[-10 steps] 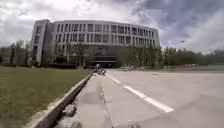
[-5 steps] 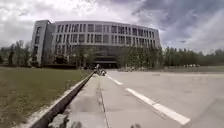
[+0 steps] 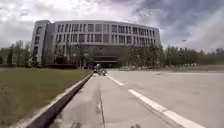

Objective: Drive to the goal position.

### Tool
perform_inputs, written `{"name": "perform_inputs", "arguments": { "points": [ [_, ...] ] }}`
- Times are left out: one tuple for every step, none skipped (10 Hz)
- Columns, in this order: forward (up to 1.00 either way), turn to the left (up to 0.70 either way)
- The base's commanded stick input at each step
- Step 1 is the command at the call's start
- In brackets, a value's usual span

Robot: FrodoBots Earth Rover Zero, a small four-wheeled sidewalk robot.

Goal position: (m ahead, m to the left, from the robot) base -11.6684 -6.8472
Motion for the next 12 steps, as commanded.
{"name": "perform_inputs", "arguments": {
  "points": [
    [0.7,0.0],
    [0.7,0.0],
    [0.7,0.0],
    [0.7,0.0],
    [0.7,0.0],
    [0.7,0.0],
    [0.7,0.0],
    [0.7,0.0],
    [0.7,0.0],
    [0.7,0.0],
    [0.7,0.0],
    [0.7,0.0]
  ]
}}
